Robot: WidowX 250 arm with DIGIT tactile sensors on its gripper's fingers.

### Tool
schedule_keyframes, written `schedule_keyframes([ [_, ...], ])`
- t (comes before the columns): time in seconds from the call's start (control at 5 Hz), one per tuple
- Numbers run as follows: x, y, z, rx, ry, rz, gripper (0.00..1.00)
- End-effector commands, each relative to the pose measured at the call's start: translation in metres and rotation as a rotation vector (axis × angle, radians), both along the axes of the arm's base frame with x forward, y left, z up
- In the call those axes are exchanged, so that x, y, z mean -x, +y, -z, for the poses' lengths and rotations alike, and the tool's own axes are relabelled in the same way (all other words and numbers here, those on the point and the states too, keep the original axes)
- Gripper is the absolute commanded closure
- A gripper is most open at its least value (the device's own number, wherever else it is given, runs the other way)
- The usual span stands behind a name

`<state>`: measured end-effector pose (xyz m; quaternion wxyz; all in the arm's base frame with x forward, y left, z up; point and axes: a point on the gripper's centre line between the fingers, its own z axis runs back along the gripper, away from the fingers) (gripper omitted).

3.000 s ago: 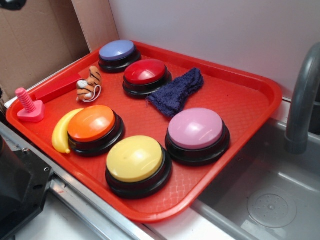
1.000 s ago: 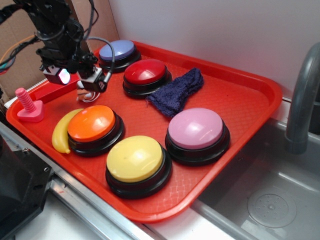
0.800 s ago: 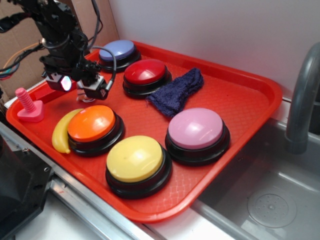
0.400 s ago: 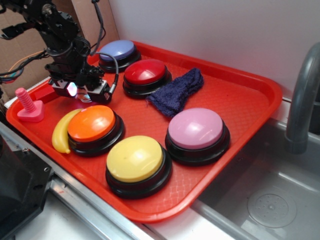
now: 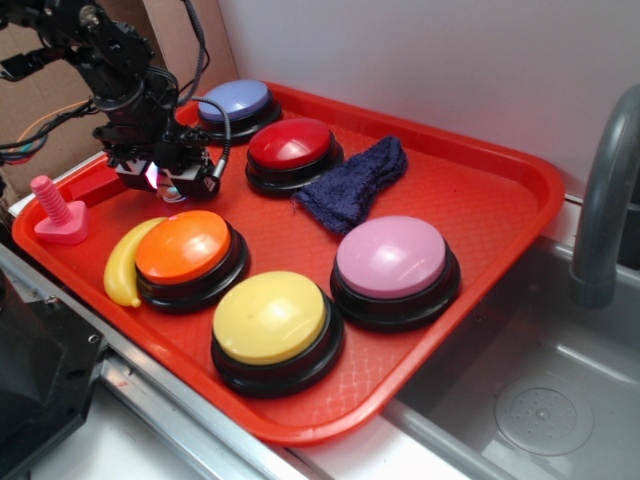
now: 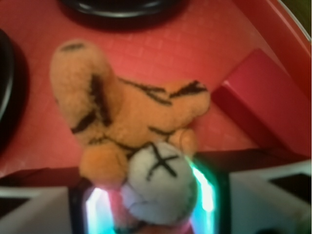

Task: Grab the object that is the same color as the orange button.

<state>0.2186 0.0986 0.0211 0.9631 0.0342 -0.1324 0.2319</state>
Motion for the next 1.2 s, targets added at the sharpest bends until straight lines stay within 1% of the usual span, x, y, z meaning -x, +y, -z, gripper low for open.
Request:
schedule_keyframes([
  [0.0,-0.006,-0.018,-0.072,0.053,-0.003,0.097,1.00],
  [0.2,-0.007,-0.043,-0.099,0.092,0.008,0.181,1.00],
  [0.4,-0.007,-0.082,-0.124,0.164,0.045,0.257,1.00],
  [0.6,0.003,-0.110,-0.140,0.183,0.056,0.336,1.00],
  [0.8,0.013,-0.131,-0.143,0.160,0.072,0.333,1.00],
  [1.0,0.015,-0.123,-0.143,0.162,0.102,0.285,1.00],
])
